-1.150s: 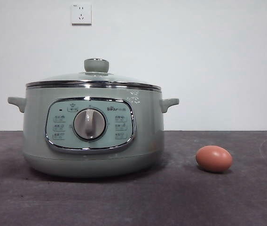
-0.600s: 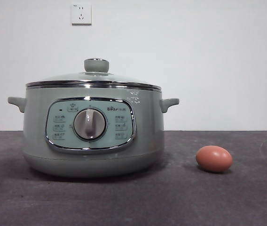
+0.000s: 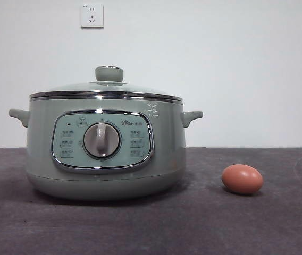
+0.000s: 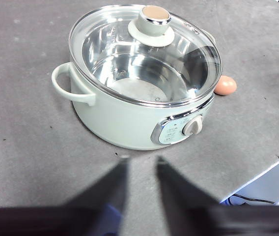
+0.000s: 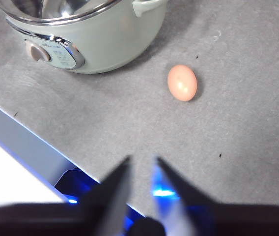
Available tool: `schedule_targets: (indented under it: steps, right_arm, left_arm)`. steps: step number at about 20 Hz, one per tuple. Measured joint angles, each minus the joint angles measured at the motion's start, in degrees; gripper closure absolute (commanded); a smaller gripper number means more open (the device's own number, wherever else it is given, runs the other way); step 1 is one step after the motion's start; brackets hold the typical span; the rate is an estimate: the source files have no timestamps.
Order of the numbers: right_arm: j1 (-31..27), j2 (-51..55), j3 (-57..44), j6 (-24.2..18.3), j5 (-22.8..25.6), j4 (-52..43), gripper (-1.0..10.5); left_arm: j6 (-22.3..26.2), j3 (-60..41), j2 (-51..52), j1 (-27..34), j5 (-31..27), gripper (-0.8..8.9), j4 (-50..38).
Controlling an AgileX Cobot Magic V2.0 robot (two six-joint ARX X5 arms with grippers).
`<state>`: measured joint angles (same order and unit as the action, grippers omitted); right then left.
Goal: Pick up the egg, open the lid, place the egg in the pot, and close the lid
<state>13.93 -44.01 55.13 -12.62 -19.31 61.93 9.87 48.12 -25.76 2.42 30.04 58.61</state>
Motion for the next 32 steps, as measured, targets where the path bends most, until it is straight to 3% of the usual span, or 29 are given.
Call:
schedule_targets:
  steps: [2,11,19,26,32]
  right_arm:
    - [0.0,0.0,0.0,0.9,0.0,-0.3,2.9]
    - [0.2,-1.4,0.1,2.6,-0.1,-5.0,2.9]
    - [4.9,-20.3,0.2,2.5,0.1,-16.8,2.9]
    - [9.0,-38.2,0.2,-1.5,9.8,-28.7,3.2]
    - [9.0,-46.2,0.2,-2.9,10.6,-34.0,3.5]
  left_arm:
    - [-0.4,0.0,0.0,0.0,0.0,2.27,-0.3]
    - [-0.7,0.0,0.0,0.0,0.1,2.27,-0.4]
    - [-0.7,0.0,0.0,0.0,0.1,2.28,-0.4]
    - [-0.7,0.0,0.0,0.0,0.1,2.28,-0.4]
    - [-0.7,0.0,0.0,0.0,0.1,2.28,-0.4]
